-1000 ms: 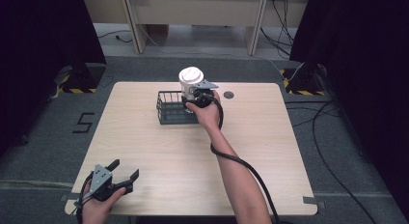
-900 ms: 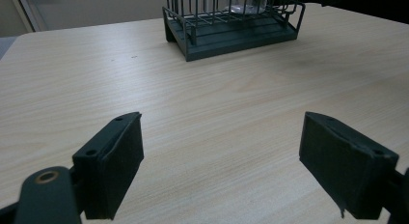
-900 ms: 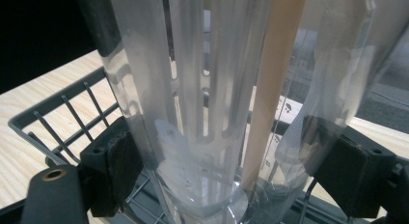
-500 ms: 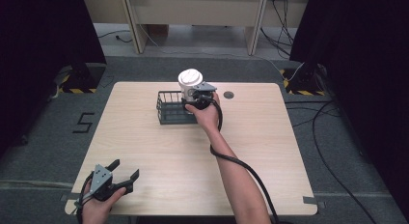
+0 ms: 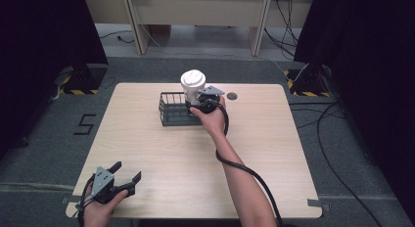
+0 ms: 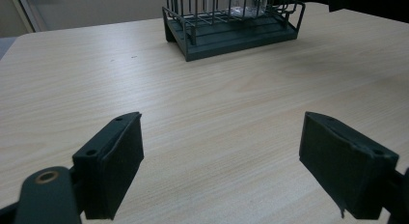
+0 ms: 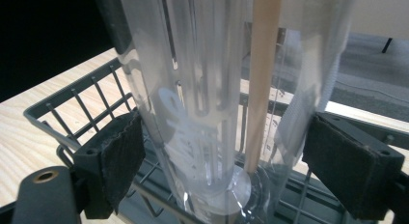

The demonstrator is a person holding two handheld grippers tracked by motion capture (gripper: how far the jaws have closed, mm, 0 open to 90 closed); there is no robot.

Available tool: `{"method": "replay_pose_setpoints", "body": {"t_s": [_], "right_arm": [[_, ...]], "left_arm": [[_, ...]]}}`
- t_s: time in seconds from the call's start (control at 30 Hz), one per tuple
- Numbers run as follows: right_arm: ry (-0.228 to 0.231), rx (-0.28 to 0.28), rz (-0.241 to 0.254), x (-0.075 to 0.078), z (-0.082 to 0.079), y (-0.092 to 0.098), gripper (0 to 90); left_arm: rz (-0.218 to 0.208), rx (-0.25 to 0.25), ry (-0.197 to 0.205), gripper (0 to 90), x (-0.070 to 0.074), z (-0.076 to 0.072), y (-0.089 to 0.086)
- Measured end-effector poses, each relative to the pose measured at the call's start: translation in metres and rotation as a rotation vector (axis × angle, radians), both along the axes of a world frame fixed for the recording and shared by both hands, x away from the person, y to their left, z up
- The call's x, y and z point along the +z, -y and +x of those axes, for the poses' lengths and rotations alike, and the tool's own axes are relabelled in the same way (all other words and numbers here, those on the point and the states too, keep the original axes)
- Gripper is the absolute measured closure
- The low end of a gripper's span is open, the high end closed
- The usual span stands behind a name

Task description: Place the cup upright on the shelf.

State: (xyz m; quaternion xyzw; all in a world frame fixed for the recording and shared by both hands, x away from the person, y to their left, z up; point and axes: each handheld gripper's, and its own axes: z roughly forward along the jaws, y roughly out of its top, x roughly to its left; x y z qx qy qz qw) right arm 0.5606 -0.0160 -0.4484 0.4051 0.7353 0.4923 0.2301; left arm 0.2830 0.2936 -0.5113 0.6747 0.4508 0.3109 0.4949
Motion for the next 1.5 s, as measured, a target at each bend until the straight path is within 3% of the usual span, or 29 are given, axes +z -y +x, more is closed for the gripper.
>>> {"method": "replay_pose_setpoints", "body": {"t_s": [1.5], "right_arm": [[0.065,0.02,0.023,0.018,-0.059,0.052,19.5]], "left_arm": [[0.004,0.007,-0.004,15.0,0.0,0.0,0.0]]}}
